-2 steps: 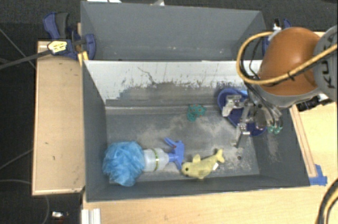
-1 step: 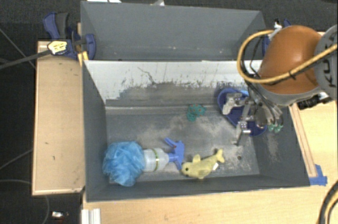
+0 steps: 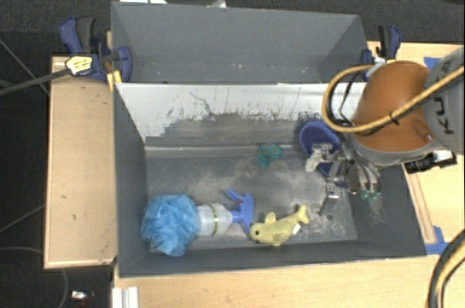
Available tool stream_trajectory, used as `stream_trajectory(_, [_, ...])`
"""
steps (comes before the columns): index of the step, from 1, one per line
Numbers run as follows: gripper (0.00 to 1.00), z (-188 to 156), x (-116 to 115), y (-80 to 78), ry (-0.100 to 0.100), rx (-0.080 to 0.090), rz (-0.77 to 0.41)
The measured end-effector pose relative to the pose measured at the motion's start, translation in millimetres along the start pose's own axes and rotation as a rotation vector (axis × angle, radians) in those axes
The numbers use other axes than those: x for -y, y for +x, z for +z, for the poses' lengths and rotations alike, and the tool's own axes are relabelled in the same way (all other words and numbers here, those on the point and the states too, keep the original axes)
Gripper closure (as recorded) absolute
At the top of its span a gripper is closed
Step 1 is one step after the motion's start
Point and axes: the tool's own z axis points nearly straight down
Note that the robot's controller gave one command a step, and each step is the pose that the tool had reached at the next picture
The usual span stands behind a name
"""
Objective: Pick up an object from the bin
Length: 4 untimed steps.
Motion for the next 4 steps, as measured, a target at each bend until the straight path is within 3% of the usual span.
stream_trajectory(1, [0.0, 27, 21, 12.0, 0.0, -0.004, 0.186])
stream_trajectory(2, [0.0, 48, -4, 17.5, -0.002, -0.006, -0.206])
stream_trajectory(3, [0.0, 64, -13, 29.1, 0.0, -0.005, -0.251])
stream_trajectory(4, [0.0, 70, -28, 34.5, -0.001, -0.007, -0.206])
